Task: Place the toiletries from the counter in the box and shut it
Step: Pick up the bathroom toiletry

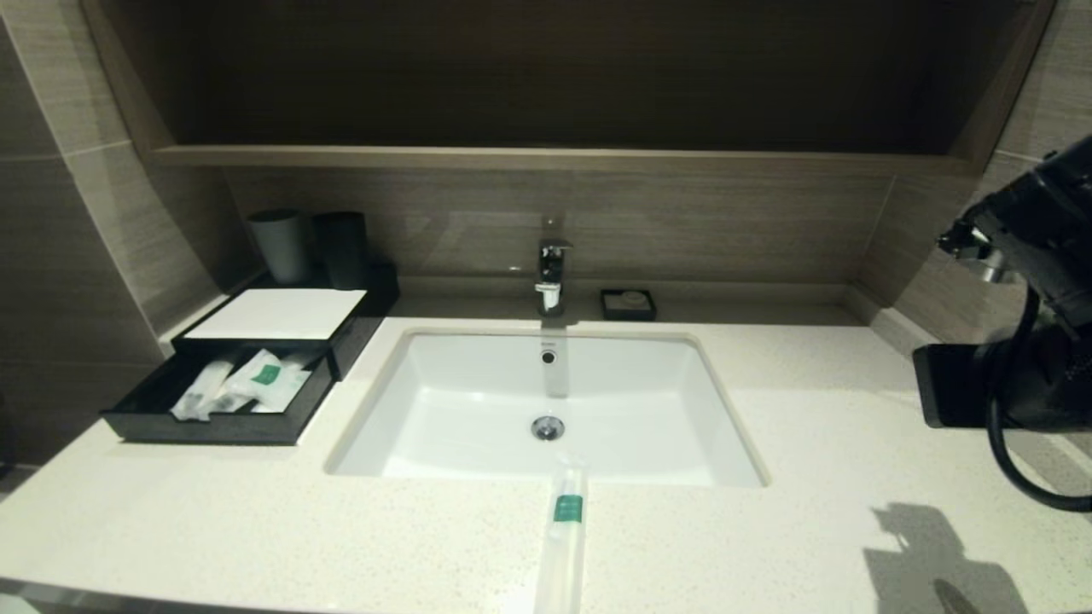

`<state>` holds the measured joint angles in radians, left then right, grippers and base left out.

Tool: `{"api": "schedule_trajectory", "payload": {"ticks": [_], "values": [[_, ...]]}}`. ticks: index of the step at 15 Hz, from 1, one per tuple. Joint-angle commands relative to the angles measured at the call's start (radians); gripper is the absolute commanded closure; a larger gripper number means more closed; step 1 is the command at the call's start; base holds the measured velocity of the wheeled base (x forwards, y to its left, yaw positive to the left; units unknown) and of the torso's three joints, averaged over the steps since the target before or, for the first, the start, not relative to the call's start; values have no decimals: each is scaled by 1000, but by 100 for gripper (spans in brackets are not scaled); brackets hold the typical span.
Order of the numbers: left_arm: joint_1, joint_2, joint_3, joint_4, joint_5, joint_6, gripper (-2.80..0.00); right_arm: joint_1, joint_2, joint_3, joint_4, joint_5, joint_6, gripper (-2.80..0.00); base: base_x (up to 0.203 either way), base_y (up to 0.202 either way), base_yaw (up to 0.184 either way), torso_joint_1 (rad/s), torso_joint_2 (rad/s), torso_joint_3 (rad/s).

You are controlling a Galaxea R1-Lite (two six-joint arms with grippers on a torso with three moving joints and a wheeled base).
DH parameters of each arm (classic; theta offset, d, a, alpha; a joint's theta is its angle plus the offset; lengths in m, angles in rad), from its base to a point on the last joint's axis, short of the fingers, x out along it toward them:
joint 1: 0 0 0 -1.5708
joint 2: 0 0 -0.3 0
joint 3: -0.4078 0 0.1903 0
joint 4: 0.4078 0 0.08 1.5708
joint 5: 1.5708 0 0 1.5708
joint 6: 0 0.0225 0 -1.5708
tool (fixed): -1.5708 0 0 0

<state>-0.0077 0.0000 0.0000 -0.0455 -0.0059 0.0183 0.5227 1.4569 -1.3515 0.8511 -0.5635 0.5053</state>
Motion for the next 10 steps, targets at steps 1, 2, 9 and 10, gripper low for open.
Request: {"api": "schedule_trajectory", "payload": {"ticks": [1,2,9,10], "values": [[0,2,20,0,0,0,0,-48,-59,99,4,-90,18,0,0,0,0,0,0,0],[0,1,20,0,0,0,0,-76,-92,154,2,-118,21,0,0,0,0,0,0,0],[0,1,20,0,0,0,0,-271,-438,434,-69,-138,21,0,0,0,0,0,0,0],[0,0,20,0,1,0,0,-319,-492,458,-70,-140,20,0,0,0,0,0,0,0]]}}
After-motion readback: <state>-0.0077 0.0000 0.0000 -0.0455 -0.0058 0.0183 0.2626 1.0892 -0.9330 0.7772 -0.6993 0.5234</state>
